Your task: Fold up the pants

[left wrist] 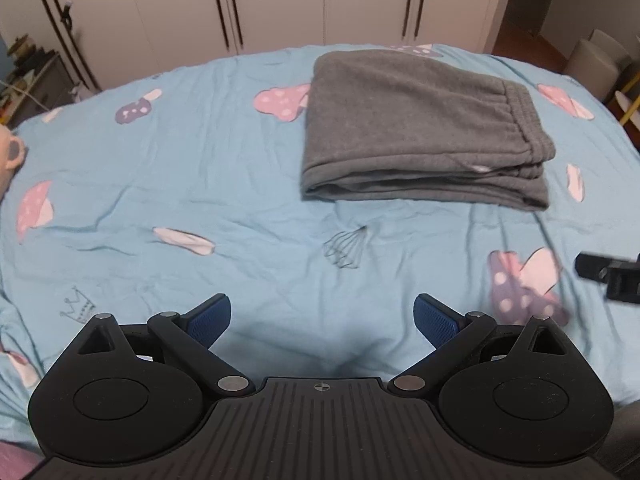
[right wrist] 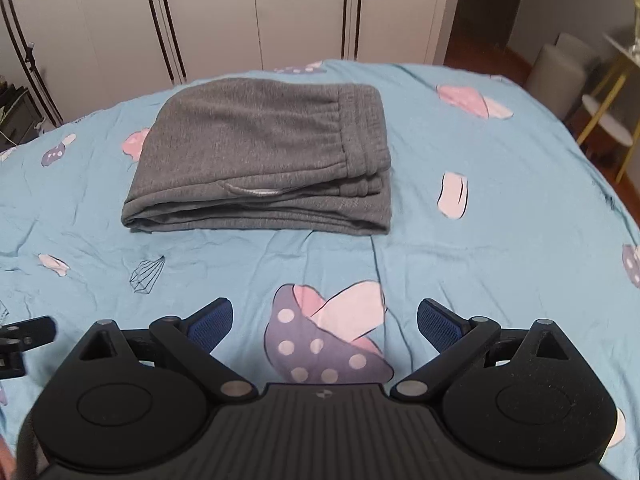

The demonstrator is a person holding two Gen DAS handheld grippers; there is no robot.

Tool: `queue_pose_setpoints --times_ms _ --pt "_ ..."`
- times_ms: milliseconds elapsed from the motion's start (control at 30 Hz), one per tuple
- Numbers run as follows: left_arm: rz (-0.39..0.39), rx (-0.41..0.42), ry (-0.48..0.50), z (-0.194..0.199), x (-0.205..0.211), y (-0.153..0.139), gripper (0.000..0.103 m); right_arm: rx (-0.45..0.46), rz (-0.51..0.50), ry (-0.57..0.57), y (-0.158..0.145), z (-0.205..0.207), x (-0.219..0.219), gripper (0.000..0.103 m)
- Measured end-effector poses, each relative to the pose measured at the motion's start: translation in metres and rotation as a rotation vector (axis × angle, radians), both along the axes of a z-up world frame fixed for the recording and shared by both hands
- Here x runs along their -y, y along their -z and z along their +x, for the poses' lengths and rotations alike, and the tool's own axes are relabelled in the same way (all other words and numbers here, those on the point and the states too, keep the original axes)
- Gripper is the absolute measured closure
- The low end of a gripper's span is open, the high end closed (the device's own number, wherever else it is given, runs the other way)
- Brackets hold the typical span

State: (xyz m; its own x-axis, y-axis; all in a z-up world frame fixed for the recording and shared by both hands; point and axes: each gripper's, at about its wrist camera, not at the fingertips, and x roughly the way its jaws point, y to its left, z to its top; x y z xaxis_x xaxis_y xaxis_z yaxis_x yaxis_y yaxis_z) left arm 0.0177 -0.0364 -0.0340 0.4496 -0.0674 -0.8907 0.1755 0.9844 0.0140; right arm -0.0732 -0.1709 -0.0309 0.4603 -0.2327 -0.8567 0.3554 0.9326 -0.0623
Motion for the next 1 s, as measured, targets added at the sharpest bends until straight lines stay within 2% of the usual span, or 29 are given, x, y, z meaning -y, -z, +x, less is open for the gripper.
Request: queue_pose_setpoints --times_ms 167,500,733,1000 --pt "0.032 -0.003 -0.020 0.010 0.011 -0.011 0.002 -0.073 -0.022 0.026 -0.007 0.010 0.000 0.004" --pt "0.058 -0.052 -0.086 0.038 0.023 -0.015 0.002 -0.152 0.019 0.040 -0.020 0.037 0.012 0.004" --pt "-0.005 -0.105 -0.109 0.061 0.029 -0.018 0.002 -0.195 0.013 0.006 -0.028 0.060 0.014 0.004" --pt "0.056 -0.098 -0.082 0.072 0.050 -0.018 0.002 -0.234 0.023 0.021 -0.018 0.079 0.027 0.004"
